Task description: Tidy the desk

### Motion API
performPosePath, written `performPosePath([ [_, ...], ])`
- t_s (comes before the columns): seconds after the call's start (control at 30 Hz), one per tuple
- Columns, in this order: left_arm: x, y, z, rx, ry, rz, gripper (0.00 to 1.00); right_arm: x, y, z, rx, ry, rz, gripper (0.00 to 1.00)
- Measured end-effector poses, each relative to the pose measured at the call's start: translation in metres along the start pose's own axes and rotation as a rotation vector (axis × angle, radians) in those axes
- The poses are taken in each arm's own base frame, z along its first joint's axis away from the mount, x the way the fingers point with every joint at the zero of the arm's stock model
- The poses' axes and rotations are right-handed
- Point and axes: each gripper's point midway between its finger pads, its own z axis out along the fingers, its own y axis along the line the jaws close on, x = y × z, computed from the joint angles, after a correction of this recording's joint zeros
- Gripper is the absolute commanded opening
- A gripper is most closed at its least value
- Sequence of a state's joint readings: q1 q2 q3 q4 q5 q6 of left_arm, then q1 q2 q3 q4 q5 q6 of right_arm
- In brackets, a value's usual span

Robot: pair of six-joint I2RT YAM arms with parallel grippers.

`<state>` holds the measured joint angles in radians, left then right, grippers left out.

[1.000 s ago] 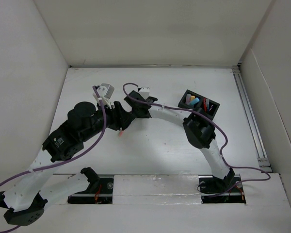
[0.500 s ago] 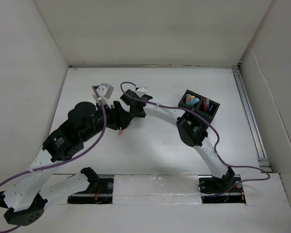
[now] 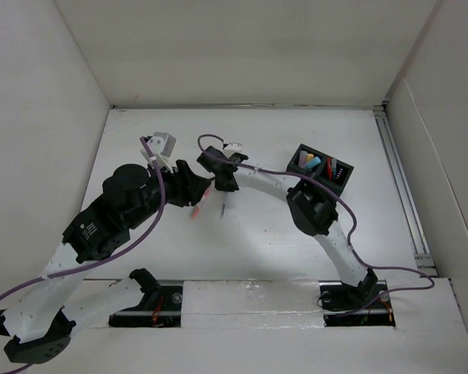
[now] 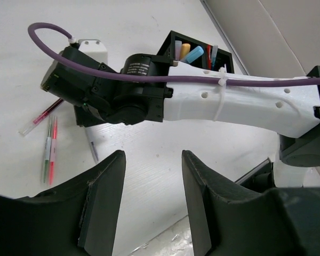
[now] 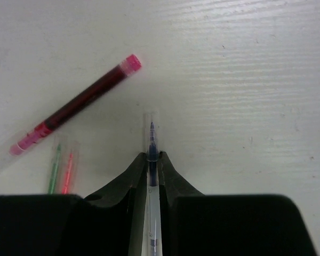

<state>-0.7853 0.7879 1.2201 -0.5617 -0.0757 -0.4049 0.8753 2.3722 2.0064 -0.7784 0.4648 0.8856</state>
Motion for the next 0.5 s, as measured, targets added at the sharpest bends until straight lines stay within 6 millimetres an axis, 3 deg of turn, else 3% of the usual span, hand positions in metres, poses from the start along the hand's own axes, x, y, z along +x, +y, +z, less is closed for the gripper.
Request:
performPosePath([
  [0.33,-0.003,0.009,0.0,-0.052,-0.017,0.0,0.42,0.021,-0.05,-0.028,-0.029,-0.011,-0.232,0.0],
  [0.4,-0.003,0.011,0.001,-0.06,-0.025,-0.009,0.42,0.01,-0.054,-0.042,-0.075,-0.048,-0.291,0.0],
  [0.5,0.004,0.016,0.003,-0.076,-0.022,-0.029,0.44,-0.023,-0.062,-0.083,-0.168,-0.166,-0.336,0.0],
])
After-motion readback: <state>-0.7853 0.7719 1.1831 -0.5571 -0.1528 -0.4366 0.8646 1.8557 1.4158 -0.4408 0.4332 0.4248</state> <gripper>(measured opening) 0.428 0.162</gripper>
